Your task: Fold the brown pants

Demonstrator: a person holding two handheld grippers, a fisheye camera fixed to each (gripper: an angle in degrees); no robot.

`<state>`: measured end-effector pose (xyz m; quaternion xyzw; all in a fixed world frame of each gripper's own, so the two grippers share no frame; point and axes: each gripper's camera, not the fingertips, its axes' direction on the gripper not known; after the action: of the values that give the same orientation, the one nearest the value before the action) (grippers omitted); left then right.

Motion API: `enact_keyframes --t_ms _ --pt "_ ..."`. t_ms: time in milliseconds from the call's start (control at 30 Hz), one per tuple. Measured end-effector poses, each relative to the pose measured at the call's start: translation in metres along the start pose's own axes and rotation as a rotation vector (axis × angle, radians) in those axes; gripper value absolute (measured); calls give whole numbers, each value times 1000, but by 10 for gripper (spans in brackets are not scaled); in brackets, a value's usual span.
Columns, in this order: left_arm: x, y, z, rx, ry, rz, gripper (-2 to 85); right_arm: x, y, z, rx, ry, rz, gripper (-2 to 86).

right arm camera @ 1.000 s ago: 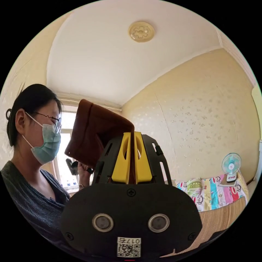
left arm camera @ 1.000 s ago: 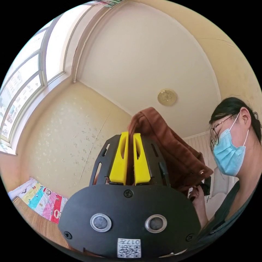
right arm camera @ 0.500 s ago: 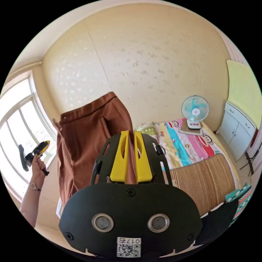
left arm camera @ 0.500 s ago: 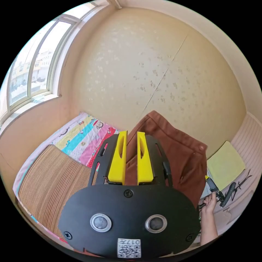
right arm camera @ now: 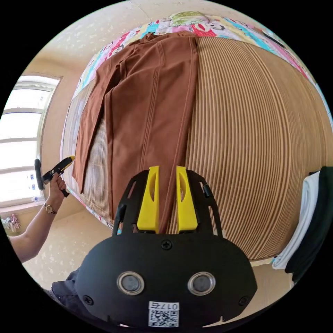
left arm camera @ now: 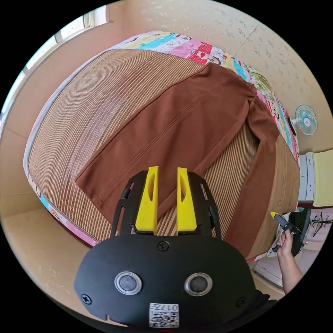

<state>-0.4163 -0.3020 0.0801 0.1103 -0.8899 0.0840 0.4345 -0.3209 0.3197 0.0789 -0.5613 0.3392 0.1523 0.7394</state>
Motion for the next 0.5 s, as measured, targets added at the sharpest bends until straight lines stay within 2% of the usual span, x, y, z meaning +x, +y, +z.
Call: enact_keyframes --t_ms 100,167,267,333,500 --pt "-26 -6 18 -35 20 -16 102 7 3 17 -57 -4 -28 91" --pt "-24 -12 28 -32 -42 74 98 8 5 11 -19 30 -64 82" --pt "-6 -14 25 -65 -100 165 25 14 -1 1 -64 128 -102 44" --pt "3 -2 20 -97 -116 160 0 24 1 -4 -107 114 -126 29" --pt "21 37 8 -259 29 150 -3 74 20 -42 -147 58 -71 39"
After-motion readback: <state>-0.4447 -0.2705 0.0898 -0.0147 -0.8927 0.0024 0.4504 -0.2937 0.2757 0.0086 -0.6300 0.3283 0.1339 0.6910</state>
